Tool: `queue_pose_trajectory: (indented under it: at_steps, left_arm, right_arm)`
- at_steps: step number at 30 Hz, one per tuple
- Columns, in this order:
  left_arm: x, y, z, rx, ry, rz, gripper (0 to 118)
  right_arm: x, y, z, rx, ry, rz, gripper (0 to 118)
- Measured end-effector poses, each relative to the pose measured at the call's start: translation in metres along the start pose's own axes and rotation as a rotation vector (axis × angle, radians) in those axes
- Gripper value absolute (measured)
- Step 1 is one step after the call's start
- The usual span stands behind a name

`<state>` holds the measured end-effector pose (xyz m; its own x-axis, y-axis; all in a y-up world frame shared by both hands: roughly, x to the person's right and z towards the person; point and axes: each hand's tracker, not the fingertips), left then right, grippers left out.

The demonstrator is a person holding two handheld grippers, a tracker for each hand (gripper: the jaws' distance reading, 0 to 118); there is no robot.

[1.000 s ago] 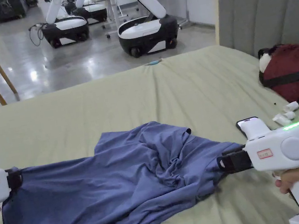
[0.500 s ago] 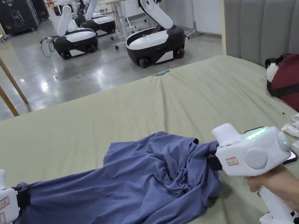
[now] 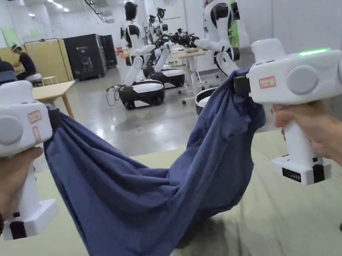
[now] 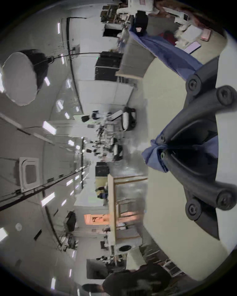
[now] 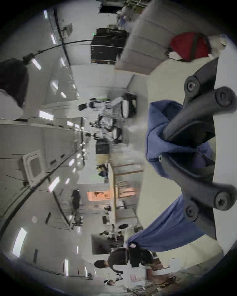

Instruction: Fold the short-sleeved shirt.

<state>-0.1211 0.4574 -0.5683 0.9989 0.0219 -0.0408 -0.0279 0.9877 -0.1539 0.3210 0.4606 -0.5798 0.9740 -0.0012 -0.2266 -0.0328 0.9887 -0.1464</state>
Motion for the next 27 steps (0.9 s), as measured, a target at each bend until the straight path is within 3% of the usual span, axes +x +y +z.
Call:
queue_pose_trajectory:
  at_steps: [4, 7, 10, 11, 19, 27]
  left_arm:
    - [-0.009, 0.072, -0.004, 0.102, 0.096, -0.049, 0]
    - [-0.019, 0.107, -0.016, 0.118, 0.137, 0.029, 0]
    - [-0.02, 0.123, -0.028, 0.128, 0.171, 0.035, 0]
    - [-0.02, 0.127, -0.03, 0.134, 0.168, 0.04, 0]
    - [-0.009, 0.124, -0.051, 0.135, 0.139, 0.038, 0]
    - [-0.003, 0.016, -0.078, -0.009, 0.059, 0.094, 0]
  right_arm:
    - [0.007, 0.088, -0.008, 0.059, -0.106, 0.025, 6]
    - [0.021, 0.137, -0.022, 0.056, -0.146, 0.001, 6]
    - [0.024, 0.159, -0.032, 0.027, -0.213, 0.033, 6]
    - [0.023, 0.161, -0.033, 0.04, -0.19, 0.027, 6]
    - [0.021, 0.145, -0.048, 0.064, -0.174, 0.011, 6]
    - [0.024, 0.052, -0.077, -0.056, -0.139, -0.033, 6]
